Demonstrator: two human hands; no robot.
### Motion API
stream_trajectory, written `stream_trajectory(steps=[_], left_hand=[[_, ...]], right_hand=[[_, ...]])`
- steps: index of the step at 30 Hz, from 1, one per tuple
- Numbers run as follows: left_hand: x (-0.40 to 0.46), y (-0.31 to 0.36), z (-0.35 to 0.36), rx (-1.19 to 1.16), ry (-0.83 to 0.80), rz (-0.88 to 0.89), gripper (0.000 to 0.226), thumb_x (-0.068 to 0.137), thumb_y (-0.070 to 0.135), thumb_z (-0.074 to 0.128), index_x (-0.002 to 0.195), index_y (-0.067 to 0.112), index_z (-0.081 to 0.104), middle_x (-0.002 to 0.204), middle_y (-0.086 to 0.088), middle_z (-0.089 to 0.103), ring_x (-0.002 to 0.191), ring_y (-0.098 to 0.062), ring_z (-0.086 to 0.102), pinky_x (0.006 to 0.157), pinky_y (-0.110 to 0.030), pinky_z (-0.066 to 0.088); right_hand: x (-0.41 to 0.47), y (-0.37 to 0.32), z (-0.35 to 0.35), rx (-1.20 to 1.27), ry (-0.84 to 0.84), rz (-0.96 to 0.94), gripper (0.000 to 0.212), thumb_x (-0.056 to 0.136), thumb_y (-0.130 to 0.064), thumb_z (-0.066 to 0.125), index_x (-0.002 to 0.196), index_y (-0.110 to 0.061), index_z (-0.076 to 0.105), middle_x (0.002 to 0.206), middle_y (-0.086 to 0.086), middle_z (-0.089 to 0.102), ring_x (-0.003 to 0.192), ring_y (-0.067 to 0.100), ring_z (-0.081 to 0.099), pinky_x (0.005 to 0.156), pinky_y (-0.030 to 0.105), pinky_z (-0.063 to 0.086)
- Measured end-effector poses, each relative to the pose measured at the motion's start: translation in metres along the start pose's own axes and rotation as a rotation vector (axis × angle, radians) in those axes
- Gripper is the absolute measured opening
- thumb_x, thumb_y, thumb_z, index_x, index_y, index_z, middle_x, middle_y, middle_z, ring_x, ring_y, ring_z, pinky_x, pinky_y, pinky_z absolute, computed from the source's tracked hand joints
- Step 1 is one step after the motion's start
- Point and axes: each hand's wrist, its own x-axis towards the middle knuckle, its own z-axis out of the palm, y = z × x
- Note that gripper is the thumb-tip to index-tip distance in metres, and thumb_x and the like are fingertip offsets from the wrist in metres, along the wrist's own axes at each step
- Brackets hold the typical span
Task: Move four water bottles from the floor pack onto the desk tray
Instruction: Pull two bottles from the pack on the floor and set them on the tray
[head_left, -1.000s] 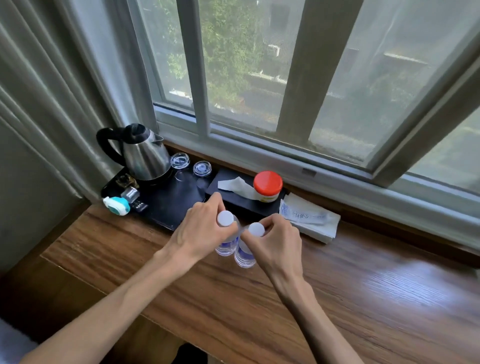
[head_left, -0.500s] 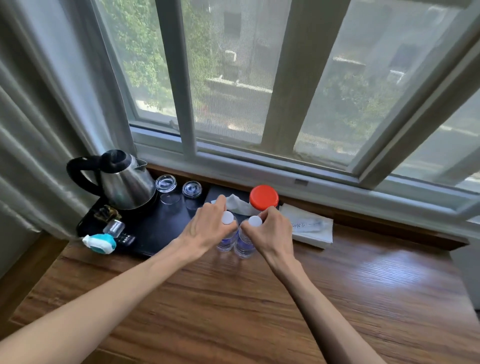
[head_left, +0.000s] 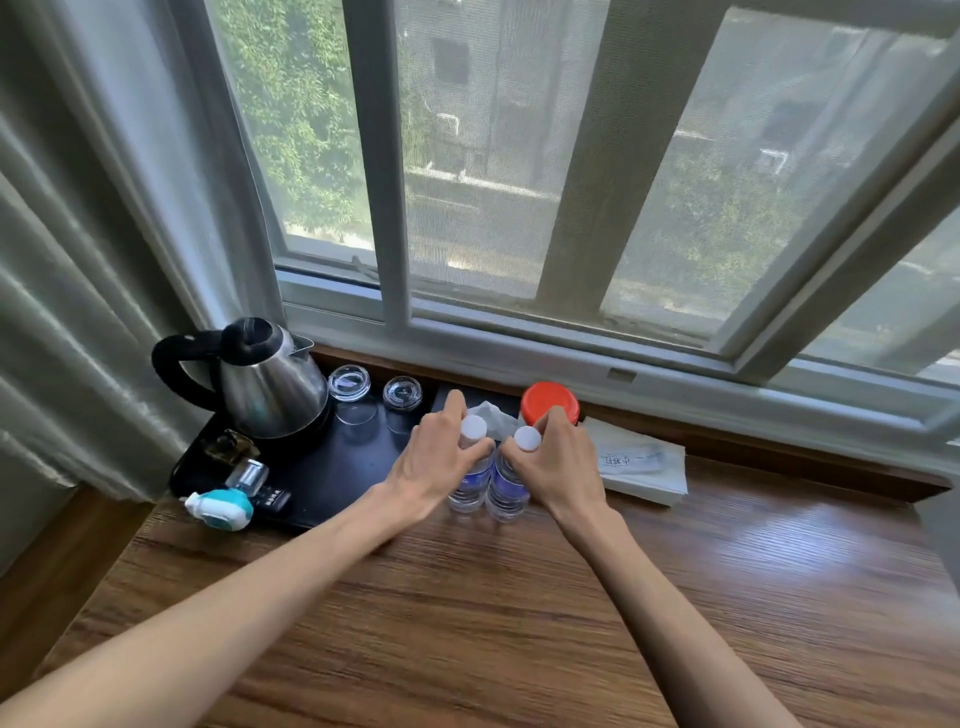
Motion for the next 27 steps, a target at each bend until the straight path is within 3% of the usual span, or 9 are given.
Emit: stream_trajectory(steps=[6,11,16,19,23,27], left_hand=[[0.003,-0.005,-0.003,-0.017,-0.041,-0.002,0.039,0.080,0.037,0.075,0.090,0.020,0.042,0.076,-0.007,0.069,0.077,-0.032,0.067,0.071,-0.044,0.054],[0.002,-0.005,-0.008,0.030,-0.045,0.017,0.040,0.080,0.037,0.078,0.093,0.020,0.045,0.078,-0.005,0.069,0.079,-0.029,0.069,0.070,-0.042,0.055],[-0.008,0.002,-0.014,0.147,0.039,0.077,0.046,0.081,0.038,0.075,0.109,0.015,0.046,0.089,-0.010,0.071,0.085,-0.033,0.070,0.075,-0.045,0.056],[-0.019,0.011,-0.018,0.151,0.081,0.113,0.041,0.082,0.040,0.072,0.108,0.017,0.050,0.082,-0.005,0.070,0.081,-0.029,0.070,0.071,-0.042,0.056],[-0.038,0.025,-0.015,0.111,0.082,0.111,0.035,0.079,0.043,0.072,0.104,0.021,0.058,0.077,0.005,0.067,0.077,-0.020,0.068,0.071,-0.041,0.057],[-0.055,0.043,0.004,0.013,-0.048,0.161,0.034,0.079,0.034,0.077,0.107,0.017,0.065,0.099,0.004,0.070,0.092,-0.016,0.067,0.085,-0.035,0.055]], right_hand=[[-0.007,-0.002,0.006,0.002,-0.004,0.003,0.033,0.086,-0.038,0.064,0.100,-0.014,0.047,0.088,0.008,0.065,0.079,0.030,0.061,0.063,0.035,0.042],[-0.011,-0.003,0.003,0.000,0.017,0.012,0.031,0.086,-0.038,0.066,0.098,-0.016,0.047,0.089,0.005,0.064,0.073,0.023,0.052,0.062,0.033,0.036],[-0.018,0.002,0.002,0.005,0.066,0.011,0.041,0.083,-0.046,0.070,0.106,-0.017,0.052,0.091,0.005,0.068,0.082,0.024,0.063,0.064,0.032,0.042],[-0.028,0.007,-0.005,-0.007,0.104,0.002,0.048,0.081,-0.052,0.069,0.112,-0.018,0.053,0.090,0.003,0.070,0.087,0.025,0.067,0.071,0.038,0.053],[-0.047,0.021,-0.027,0.010,0.135,-0.015,0.048,0.083,-0.049,0.071,0.117,-0.018,0.057,0.084,-0.003,0.070,0.085,0.019,0.068,0.073,0.039,0.055],[-0.069,0.055,-0.052,0.114,0.110,0.011,0.055,0.081,-0.047,0.075,0.124,-0.018,0.057,0.096,-0.003,0.069,0.093,0.018,0.067,0.081,0.039,0.056]])
